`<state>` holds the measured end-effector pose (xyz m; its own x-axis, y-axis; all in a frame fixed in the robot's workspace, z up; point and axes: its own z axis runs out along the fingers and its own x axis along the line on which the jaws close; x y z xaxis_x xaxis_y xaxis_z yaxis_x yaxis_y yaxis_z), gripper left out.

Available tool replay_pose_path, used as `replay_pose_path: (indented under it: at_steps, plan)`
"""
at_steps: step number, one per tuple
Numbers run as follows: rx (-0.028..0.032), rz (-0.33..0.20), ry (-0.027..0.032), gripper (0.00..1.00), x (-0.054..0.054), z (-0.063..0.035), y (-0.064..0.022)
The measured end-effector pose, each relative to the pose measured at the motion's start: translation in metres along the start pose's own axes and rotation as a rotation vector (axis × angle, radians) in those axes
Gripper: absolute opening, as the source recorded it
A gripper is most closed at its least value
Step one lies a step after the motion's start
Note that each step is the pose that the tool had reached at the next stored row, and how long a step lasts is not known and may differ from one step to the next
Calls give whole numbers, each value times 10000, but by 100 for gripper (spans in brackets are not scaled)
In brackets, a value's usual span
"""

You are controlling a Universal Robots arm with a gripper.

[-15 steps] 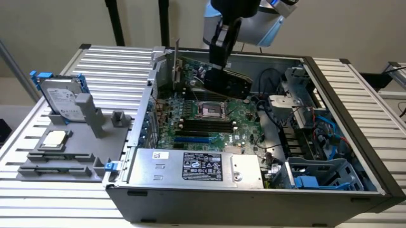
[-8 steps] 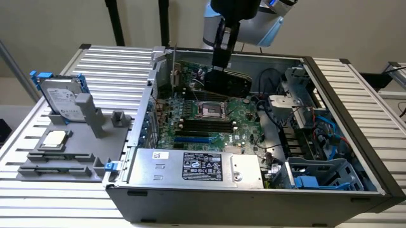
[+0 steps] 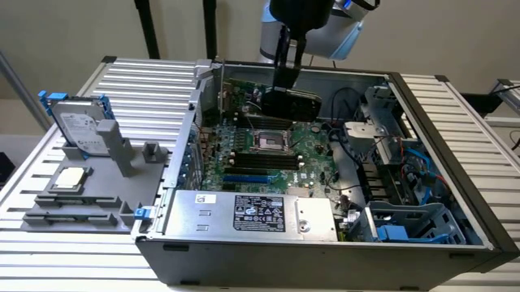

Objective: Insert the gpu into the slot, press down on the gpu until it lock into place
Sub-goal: 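Insert the gpu into the slot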

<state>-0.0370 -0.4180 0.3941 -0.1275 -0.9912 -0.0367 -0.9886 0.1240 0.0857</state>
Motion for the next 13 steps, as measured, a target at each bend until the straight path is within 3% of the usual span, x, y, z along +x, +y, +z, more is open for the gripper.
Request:
replay_pose_path:
  at_steps: [13]
  plan:
    - [-46,-304,-342,26,342,184,-13]
